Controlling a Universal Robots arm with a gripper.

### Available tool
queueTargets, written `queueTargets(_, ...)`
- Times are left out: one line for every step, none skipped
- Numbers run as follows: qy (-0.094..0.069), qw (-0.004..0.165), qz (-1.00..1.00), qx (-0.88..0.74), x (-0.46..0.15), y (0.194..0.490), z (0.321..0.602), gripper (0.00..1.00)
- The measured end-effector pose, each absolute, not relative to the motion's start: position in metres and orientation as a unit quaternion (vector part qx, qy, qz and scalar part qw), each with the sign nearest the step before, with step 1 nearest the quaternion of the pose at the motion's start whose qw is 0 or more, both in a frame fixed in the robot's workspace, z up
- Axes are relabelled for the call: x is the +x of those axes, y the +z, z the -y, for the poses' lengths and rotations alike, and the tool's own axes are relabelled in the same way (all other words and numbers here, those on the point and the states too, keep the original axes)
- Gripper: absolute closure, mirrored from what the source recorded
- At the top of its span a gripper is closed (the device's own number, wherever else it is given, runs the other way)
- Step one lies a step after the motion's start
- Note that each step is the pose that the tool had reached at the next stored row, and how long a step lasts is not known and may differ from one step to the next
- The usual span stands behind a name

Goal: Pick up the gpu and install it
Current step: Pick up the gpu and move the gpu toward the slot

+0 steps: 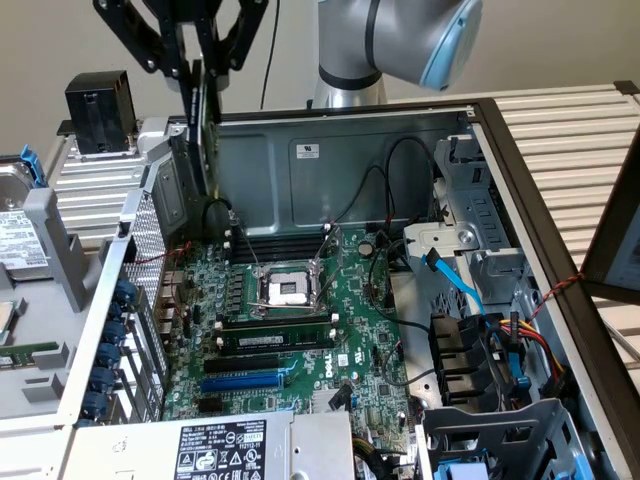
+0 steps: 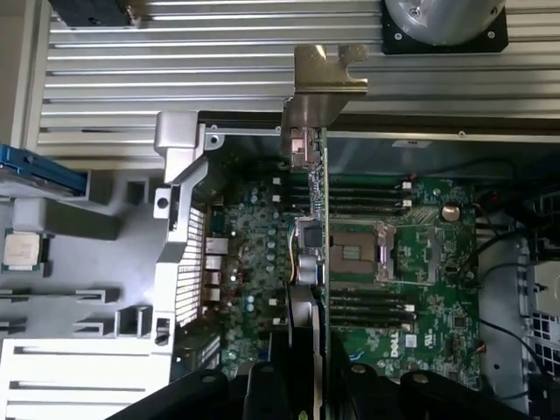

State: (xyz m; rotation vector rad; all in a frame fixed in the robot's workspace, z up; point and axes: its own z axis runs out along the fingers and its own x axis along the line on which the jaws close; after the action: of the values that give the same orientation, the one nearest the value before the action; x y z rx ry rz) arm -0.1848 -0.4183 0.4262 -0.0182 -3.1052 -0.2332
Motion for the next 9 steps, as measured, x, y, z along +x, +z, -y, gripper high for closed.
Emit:
queueTargets(-0.075, 0.014, 0.997, -0.006, -0.180, 0.425, 0.419, 0.73)
queueTargets(-0.075, 0.014, 0.997, -0.006, -0.176, 0.424, 0.420, 0.73)
queueTargets(-0.075, 0.014, 0.997, -0.006, -0.171, 0.424, 0.421, 0.73)
queueTargets(-0.075, 0.014, 0.997, -0.006, -0.167, 0.424, 0.422, 0.73)
queueTargets(-0.075, 0.014, 0.997, -0.006, -0.162, 0.424, 0.423, 0.73)
queueTargets(-0.075, 0.014, 0.997, -0.006, -0.157, 0.424, 0.424, 0.73)
queueTargets(-0.075, 0.014, 0.997, -0.006, -0.153, 0.424, 0.426, 0.73)
queueTargets(-0.075, 0.015, 0.997, -0.006, -0.149, 0.424, 0.427, 0.73)
queueTargets(-0.075, 0.015, 0.997, -0.006, -0.144, 0.424, 0.429, 0.73)
